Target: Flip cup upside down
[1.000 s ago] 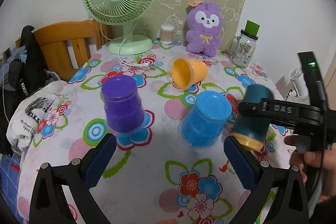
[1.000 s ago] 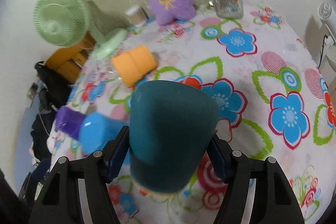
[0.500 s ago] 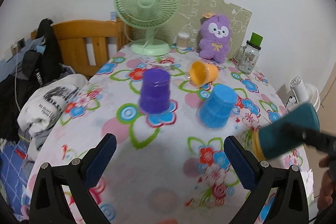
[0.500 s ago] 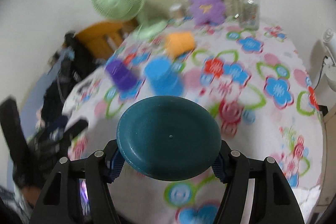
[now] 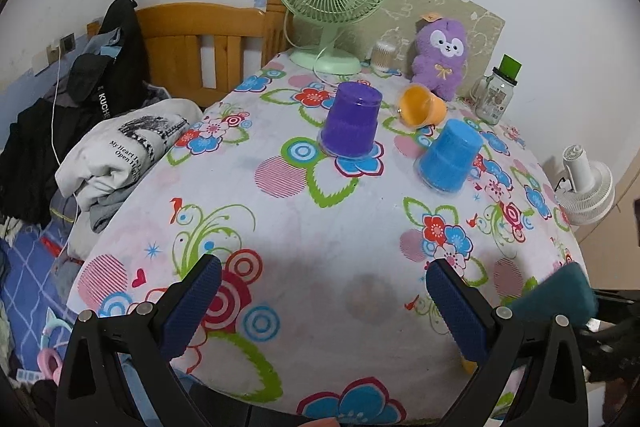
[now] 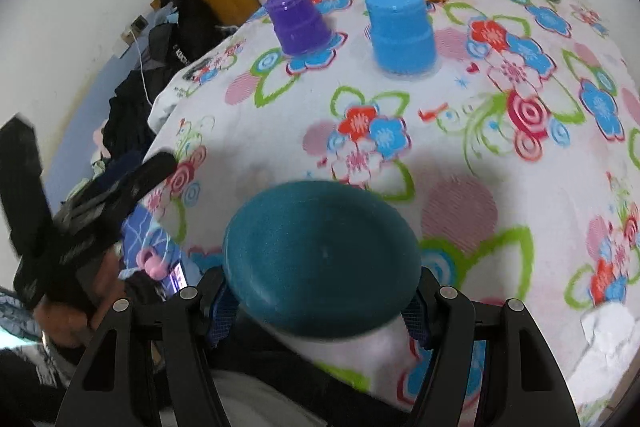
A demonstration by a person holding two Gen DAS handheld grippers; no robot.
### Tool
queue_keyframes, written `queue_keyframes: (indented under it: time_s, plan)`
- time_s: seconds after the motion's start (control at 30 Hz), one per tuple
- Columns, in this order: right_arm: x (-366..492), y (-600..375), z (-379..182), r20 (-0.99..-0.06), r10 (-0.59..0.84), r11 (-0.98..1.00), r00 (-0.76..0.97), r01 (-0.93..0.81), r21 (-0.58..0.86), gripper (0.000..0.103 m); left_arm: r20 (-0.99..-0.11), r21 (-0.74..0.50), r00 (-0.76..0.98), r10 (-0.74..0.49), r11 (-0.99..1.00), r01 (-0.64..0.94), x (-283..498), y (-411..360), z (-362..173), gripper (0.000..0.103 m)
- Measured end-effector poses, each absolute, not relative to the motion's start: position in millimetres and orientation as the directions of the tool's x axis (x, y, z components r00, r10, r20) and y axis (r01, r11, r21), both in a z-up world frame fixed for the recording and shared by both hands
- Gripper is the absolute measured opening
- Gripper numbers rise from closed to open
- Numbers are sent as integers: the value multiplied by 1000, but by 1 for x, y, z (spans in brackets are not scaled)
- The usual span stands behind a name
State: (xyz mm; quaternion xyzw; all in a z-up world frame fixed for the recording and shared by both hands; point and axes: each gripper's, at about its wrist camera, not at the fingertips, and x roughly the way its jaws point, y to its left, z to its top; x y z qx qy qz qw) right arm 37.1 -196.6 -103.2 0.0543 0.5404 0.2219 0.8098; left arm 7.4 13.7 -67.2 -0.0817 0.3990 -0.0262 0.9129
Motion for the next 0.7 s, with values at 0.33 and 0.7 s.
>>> queue_keyframes:
  time_s: [0.33,0.7]
  plan:
    - [72,-192,-100,-836,386,915,391,-279,292,92,-721,-170,683,-114,985,-15,7,13,-63,103]
    - [60,-205,-87,-830,314,942,461,-259,212,92,-724,-170,677,-134,985,13,25,0,-59,103]
